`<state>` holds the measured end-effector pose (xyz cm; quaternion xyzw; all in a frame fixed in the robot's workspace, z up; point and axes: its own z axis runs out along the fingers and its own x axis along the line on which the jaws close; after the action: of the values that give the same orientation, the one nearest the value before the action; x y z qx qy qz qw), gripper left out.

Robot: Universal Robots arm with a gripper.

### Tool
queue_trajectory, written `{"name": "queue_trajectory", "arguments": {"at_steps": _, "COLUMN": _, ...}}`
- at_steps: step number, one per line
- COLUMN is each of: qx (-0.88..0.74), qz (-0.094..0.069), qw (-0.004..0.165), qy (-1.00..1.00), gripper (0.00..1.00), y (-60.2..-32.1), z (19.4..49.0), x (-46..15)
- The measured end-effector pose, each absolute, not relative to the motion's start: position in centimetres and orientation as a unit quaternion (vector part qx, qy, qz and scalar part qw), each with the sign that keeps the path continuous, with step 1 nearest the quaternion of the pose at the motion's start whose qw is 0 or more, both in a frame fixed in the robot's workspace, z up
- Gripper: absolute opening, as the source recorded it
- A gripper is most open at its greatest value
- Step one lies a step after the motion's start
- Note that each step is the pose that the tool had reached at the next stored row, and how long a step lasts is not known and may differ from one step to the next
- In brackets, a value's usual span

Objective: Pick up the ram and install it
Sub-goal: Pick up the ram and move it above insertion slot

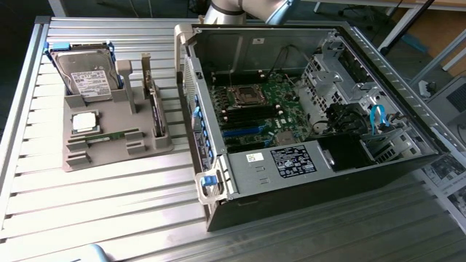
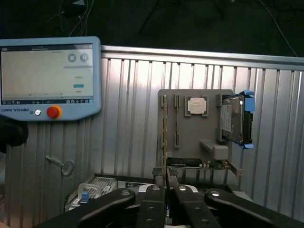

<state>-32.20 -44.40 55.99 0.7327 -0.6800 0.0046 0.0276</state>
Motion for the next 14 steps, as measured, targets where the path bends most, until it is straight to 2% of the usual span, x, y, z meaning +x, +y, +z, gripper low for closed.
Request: {"name": "queue_trajectory", "arguments": {"at_steps": 14, "qx": 0.733, "qz": -0.007, "qw": 0.038, "qy": -0.679, "gripper": 0.13, "y": -44.4, "z": 56.0, "x": -27.5}}
